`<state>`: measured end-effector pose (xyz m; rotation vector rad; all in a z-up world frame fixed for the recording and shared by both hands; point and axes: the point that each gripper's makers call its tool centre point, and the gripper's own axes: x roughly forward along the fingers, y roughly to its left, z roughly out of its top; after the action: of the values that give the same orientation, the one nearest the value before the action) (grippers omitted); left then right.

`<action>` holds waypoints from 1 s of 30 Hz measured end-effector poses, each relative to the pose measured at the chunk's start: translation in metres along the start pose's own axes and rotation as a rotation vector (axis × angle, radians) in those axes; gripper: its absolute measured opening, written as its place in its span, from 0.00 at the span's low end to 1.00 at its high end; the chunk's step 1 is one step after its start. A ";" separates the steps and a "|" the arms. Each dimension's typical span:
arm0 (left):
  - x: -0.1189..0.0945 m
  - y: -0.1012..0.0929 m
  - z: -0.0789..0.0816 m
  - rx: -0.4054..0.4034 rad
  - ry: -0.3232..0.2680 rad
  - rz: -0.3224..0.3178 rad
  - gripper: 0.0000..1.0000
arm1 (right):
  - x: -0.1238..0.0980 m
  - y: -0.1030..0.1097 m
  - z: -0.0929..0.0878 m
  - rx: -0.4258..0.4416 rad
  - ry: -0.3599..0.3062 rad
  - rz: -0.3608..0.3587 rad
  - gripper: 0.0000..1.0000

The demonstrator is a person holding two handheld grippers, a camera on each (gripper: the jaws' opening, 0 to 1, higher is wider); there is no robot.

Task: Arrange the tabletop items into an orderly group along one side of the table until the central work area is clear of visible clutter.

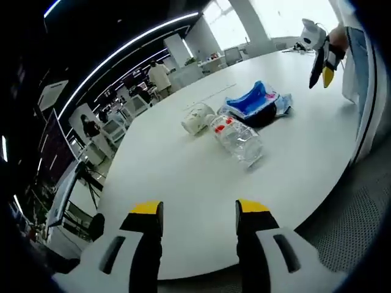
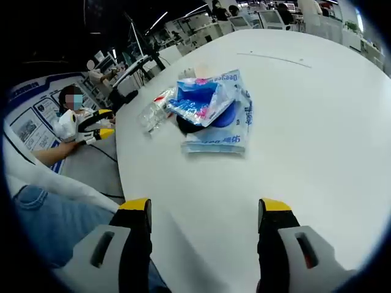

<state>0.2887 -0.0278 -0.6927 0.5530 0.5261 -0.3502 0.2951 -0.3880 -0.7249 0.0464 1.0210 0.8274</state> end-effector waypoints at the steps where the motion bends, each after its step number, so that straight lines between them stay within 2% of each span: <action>1: 0.000 0.000 0.000 -0.016 0.003 -0.001 0.48 | 0.000 0.000 0.000 0.000 0.000 0.000 0.70; 3: 0.002 0.004 -0.001 -0.031 0.002 0.001 0.51 | 0.000 0.000 0.000 0.001 -0.001 0.000 0.70; 7: 0.001 0.002 -0.003 -0.059 0.016 -0.006 0.50 | -0.001 -0.001 0.001 0.003 -0.005 -0.003 0.71; 11: 0.002 0.001 -0.002 -0.108 0.010 -0.017 0.57 | -0.001 0.000 0.001 0.000 -0.006 -0.004 0.71; 17: 0.001 -0.001 0.002 -0.127 -0.006 -0.019 0.63 | 0.000 0.002 -0.001 -0.005 0.000 0.001 0.71; 19: 0.003 -0.003 0.009 -0.124 -0.052 -0.033 0.62 | 0.001 0.003 -0.002 -0.005 0.002 0.003 0.70; 22: 0.002 -0.005 0.005 -0.123 -0.030 -0.039 0.58 | 0.002 0.004 -0.003 -0.007 0.006 0.005 0.70; 30: 0.001 -0.004 0.009 -0.174 -0.049 -0.036 0.64 | 0.003 0.004 -0.005 -0.007 0.013 0.006 0.71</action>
<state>0.2914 -0.0368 -0.6884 0.3665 0.5143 -0.3475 0.2900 -0.3847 -0.7279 0.0384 1.0312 0.8377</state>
